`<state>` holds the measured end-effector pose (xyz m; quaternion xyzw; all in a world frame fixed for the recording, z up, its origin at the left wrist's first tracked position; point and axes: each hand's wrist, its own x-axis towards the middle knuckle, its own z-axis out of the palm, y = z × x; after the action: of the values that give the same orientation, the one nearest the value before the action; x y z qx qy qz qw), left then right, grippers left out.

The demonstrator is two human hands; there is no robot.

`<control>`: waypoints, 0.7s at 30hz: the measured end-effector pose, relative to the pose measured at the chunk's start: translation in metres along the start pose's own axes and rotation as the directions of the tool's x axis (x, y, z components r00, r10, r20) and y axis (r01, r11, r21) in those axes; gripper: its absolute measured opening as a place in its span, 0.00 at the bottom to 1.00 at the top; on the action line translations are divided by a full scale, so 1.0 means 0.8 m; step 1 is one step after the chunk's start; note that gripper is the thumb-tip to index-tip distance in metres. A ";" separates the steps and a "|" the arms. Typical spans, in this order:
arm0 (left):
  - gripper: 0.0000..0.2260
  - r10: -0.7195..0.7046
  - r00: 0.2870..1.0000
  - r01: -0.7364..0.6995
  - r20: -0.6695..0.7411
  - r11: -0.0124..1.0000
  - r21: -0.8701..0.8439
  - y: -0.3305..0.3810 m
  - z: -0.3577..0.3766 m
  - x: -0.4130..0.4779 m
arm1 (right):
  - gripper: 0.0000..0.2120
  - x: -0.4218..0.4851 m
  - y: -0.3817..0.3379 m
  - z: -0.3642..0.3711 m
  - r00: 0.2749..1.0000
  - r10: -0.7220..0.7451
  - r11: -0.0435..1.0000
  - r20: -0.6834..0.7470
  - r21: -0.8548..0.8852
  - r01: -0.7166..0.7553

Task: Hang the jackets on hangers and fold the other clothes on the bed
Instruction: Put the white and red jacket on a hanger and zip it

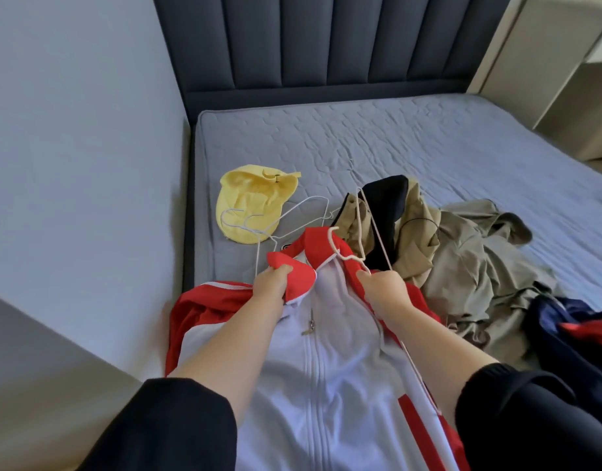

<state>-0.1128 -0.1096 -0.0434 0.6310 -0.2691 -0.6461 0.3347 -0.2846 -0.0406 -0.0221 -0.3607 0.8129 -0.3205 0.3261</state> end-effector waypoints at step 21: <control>0.14 0.196 0.795 -0.137 0.574 0.980 -0.145 0.102 -0.080 -0.303 | 0.27 -0.186 -0.134 -0.113 0.924 -0.336 0.857 0.184 0.467 0.218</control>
<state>-0.0463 0.0307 0.1698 0.3587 -0.3823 -0.7887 0.3210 -0.2346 0.0465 0.1564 -0.4309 0.6091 -0.4888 0.4521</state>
